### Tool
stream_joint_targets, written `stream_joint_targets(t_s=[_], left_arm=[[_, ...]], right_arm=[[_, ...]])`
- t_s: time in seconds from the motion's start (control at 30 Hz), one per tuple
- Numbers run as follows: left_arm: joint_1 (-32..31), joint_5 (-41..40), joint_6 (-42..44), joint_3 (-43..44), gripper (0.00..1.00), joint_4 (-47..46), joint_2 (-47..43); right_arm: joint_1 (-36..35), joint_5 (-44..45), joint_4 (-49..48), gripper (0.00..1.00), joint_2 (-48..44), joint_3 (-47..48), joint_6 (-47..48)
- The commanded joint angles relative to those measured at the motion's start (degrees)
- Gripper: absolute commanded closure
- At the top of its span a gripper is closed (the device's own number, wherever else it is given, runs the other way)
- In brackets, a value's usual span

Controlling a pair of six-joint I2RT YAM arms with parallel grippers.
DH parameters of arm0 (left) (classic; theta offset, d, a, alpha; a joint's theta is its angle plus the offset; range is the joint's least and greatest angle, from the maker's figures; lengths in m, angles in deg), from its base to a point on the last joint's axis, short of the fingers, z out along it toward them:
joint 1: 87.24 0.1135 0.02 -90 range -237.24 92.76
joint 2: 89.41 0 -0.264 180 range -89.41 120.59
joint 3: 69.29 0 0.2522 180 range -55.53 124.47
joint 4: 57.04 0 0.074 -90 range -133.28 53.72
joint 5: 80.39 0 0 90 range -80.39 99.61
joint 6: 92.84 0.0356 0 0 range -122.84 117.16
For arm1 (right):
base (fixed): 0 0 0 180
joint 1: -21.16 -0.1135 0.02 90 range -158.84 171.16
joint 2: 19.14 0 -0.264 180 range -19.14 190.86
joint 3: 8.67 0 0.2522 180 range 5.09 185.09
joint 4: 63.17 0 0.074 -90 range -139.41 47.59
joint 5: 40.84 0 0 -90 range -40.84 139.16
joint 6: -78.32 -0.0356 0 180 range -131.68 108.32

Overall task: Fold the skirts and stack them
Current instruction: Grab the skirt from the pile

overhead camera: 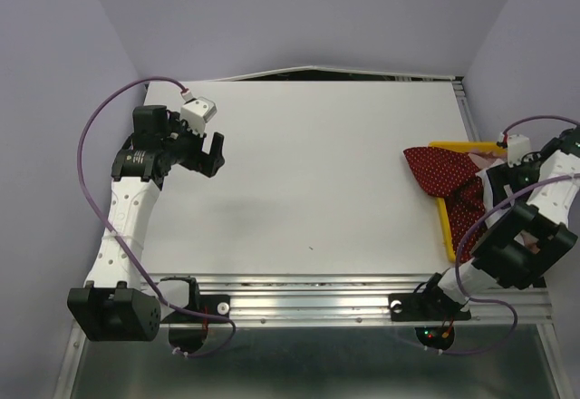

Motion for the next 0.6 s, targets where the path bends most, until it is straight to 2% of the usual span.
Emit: stream_joint_targets(t_s=[0.0, 0.07, 0.2, 0.23, 0.27, 0.33, 0.5, 0.57], left_arm=[[-0.09, 1.25, 0.51, 2.62, 0.01, -0.15, -0.41], [0.00, 0.99, 0.59, 2.44, 0.01, -0.33, -0.41], [0.00, 0.90, 0.42, 1.74, 0.01, -1.03, -0.49], [0.00, 0.99, 0.25, 1.65, 0.01, -1.20, -0.49], [0.00, 0.99, 0.24, 1.48, 0.01, -1.29, -0.41], [0.00, 0.81, 0.24, 1.48, 0.01, -1.47, -0.49], [0.00, 0.29, -0.63, 1.56, 0.01, -2.52, -0.50], [0.00, 0.02, -0.99, 2.09, 0.01, -2.96, -0.32]], right_arm=[[0.05, 0.20, 0.76, 0.14, 0.95, -4.72, 3.99], [0.05, 0.38, 1.11, 0.18, 1.57, -5.77, 4.52], [0.05, -0.24, 1.55, 0.34, 2.44, -7.01, 4.09], [0.05, -0.50, 2.68, 0.49, 2.80, -6.57, 3.91], [0.05, -0.76, 3.30, 0.60, 3.15, -5.79, 3.47], [0.05, -1.82, 5.05, 0.91, 3.59, -1.59, 1.90], [0.05, -7.96, 6.73, 0.99, 1.22, 14.05, -4.69], [0.05, -11.30, 7.96, 0.99, 1.74, 25.29, -7.77]])
